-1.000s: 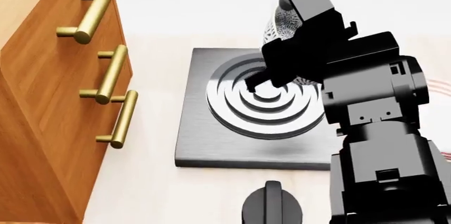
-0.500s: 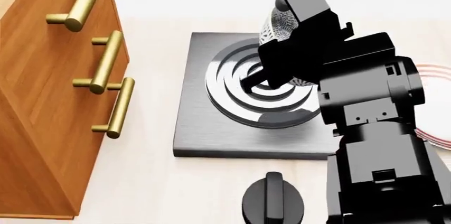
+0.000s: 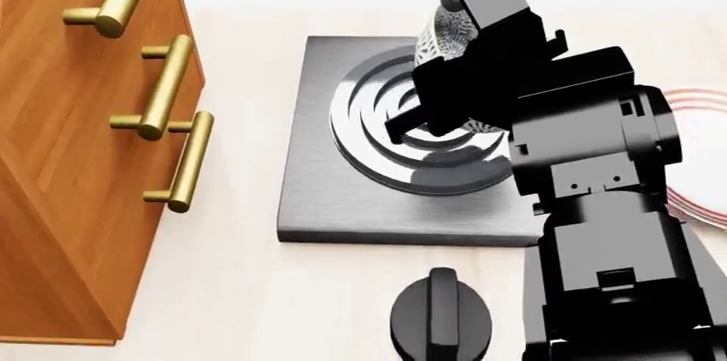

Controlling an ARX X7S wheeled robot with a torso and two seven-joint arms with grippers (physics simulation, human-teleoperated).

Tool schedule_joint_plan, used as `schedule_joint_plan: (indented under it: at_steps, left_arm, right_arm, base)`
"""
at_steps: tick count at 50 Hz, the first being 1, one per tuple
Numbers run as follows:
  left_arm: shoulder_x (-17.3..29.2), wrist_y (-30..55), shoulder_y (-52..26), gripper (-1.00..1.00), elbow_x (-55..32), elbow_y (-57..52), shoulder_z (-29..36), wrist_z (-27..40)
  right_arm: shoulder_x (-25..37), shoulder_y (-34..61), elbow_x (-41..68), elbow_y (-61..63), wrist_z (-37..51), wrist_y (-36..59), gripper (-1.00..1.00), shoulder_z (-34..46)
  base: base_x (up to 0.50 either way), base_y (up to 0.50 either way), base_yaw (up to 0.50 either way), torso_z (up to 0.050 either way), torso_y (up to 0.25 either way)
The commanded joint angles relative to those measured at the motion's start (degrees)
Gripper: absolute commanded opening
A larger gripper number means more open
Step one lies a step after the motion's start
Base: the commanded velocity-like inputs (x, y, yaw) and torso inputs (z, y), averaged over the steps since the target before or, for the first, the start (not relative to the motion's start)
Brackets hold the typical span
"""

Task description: Put the bowl on the stove.

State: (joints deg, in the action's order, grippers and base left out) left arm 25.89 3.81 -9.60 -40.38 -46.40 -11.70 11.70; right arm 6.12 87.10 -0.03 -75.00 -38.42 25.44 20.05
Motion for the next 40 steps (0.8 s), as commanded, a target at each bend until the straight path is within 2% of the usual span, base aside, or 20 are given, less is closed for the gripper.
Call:
schedule_joint_plan:
  at_steps: [1,40]
  left_arm:
    - [0.1,-0.4,0.3,1.0,0.3,0.0,0.5,-0.4]
    - [0.3,-1.0,0.2,1.0,-0.1,0.6,0.4,0.5]
  right_arm:
    - [-0.1,0.3,0.1,0.0,0.0,-0.2,-1.0,-0.4]
    - [-0.1,0.3,0.1,0.0,0.0,-0.2,-1.0,-0.4]
  base:
    - [0.0,0.0,0.0,0.0,-0.207]
    - [0.0,0.0,0.0,0.0,-0.014]
